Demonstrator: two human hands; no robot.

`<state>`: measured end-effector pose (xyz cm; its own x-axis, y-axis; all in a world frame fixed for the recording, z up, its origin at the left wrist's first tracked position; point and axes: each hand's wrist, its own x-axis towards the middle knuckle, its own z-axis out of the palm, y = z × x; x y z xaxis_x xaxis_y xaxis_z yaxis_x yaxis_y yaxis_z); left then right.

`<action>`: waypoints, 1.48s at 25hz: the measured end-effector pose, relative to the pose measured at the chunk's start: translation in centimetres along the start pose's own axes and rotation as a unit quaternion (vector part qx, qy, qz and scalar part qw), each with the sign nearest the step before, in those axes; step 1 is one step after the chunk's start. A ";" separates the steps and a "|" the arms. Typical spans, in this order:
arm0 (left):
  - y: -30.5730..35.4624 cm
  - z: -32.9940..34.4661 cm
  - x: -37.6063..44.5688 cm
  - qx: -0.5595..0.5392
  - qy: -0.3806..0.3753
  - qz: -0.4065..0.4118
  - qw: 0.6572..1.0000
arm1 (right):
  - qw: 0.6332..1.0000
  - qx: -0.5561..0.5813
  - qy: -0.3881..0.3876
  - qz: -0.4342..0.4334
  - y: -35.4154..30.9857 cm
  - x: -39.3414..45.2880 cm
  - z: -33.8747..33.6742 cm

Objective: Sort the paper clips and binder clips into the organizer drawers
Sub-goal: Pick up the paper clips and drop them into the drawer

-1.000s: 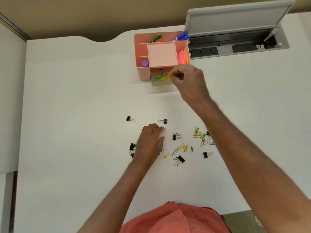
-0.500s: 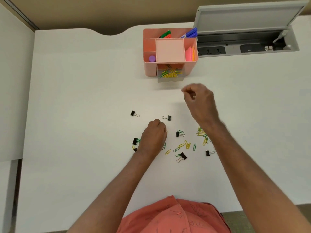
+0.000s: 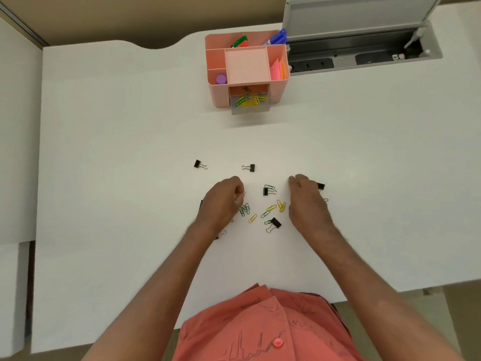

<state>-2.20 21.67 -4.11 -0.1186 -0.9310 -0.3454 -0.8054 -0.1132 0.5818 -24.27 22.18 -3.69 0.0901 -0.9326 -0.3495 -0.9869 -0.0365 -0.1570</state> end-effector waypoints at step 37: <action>-0.1 2.4 -2.3 -0.025 0.013 0.012 1.000 | 0.989 0.111 0.013 -0.098 -0.4 -0.6 1.9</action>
<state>-3.19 24.65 -5.15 -0.1220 -0.9421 -0.3124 -0.7719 -0.1078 0.6265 -23.69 23.44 -5.21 0.2706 -0.9244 -0.2690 -0.8966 -0.1402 -0.4200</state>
